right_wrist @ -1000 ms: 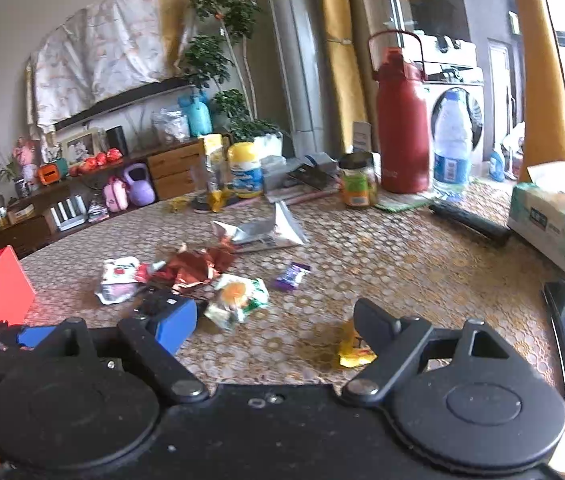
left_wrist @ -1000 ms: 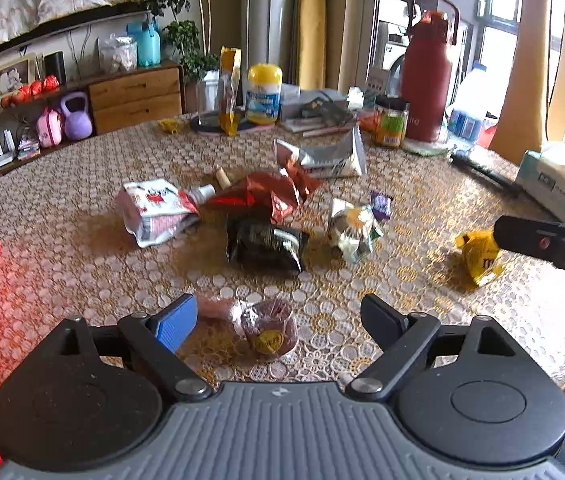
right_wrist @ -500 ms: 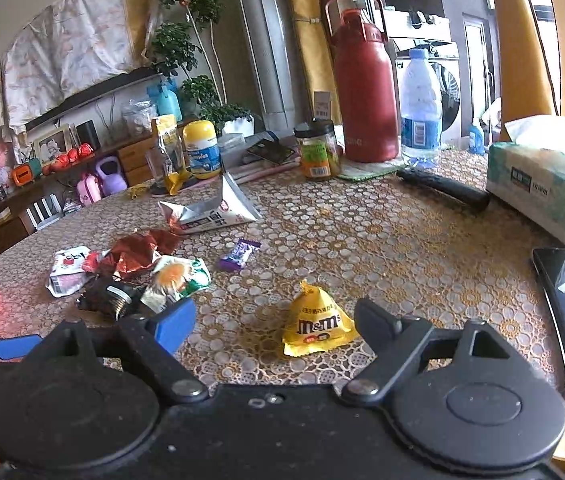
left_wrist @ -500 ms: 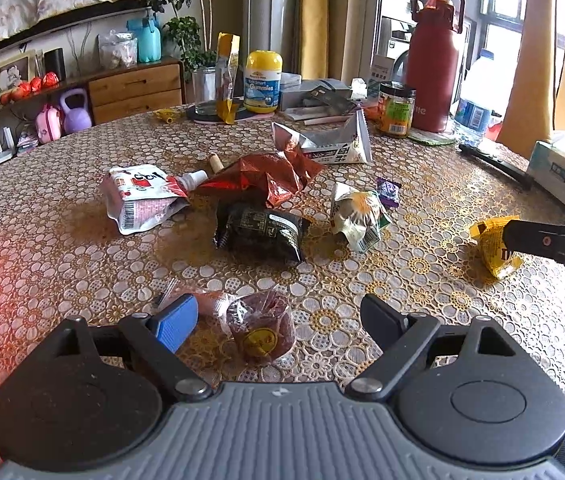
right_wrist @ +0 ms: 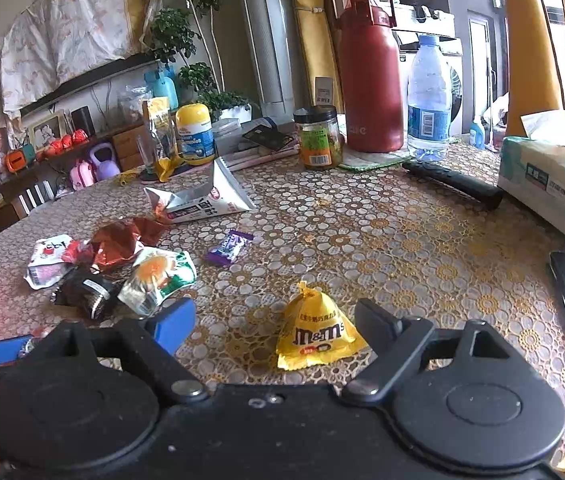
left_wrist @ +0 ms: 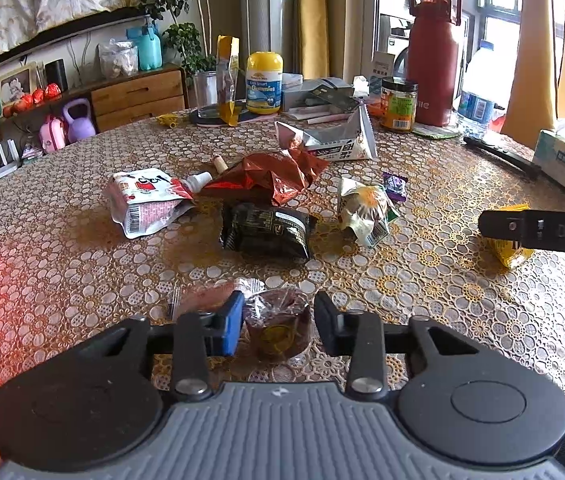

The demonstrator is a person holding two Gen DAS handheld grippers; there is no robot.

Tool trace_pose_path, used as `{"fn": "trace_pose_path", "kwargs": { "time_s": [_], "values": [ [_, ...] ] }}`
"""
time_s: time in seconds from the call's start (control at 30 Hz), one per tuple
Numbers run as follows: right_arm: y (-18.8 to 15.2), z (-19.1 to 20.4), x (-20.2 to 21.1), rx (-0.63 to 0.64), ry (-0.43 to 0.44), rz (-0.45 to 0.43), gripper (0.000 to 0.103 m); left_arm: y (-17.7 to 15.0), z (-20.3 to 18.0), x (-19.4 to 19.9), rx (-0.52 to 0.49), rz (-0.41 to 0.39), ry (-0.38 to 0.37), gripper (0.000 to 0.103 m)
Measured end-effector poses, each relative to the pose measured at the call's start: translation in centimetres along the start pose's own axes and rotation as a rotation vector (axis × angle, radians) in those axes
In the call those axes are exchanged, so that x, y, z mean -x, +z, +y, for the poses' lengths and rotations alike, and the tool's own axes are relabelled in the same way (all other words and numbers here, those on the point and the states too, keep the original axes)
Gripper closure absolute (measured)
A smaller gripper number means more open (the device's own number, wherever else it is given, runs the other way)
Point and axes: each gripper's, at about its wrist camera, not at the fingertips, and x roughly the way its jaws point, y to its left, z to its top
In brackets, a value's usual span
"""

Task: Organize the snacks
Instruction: 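Grasp the small wrapped candy with the left tool while the right grasps the yellow M&M's bag, then carry the candy and M&M's bag over the white box with both tools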

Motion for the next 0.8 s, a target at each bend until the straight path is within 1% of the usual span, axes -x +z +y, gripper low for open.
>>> {"fn": "trace_pose_path", "kwargs": {
  "time_s": [0.2,0.27,0.37,0.4,0.43,0.53,0.8],
  "values": [
    [0.0,-0.3,-1.8,0.014,-0.036,0.028,0.016,-0.3,0.3,0.4,0.006,-0.007,-0.025,0.069],
    [-0.1,-0.6,-2.3,0.010,-0.043,0.045,0.018,-0.3,0.3,0.6,0.010,-0.013,-0.033,0.069],
    [-0.4,-0.7,-2.7,0.010,-0.056,0.055,0.034,-0.4,0.5,0.8,0.016,-0.015,-0.037,0.069],
    [-0.5,-0.6,-2.6,0.012,-0.064,0.053,0.048,-0.3,0.5,0.9,0.018,-0.018,-0.038,0.069],
    [-0.5,-0.7,-2.6,0.007,-0.060,0.054,0.054,-0.3,0.6,1.0,0.019,-0.019,-0.040,0.069],
    [-0.6,-0.9,-2.3,-0.009,-0.047,0.044,0.058,-0.3,0.8,1.4,0.028,-0.027,-0.043,0.069],
    [-0.7,0.1,-0.5,-0.027,-0.021,0.022,0.060,-0.3,1.8,3.2,0.056,-0.052,-0.044,0.069]
  ]
}}
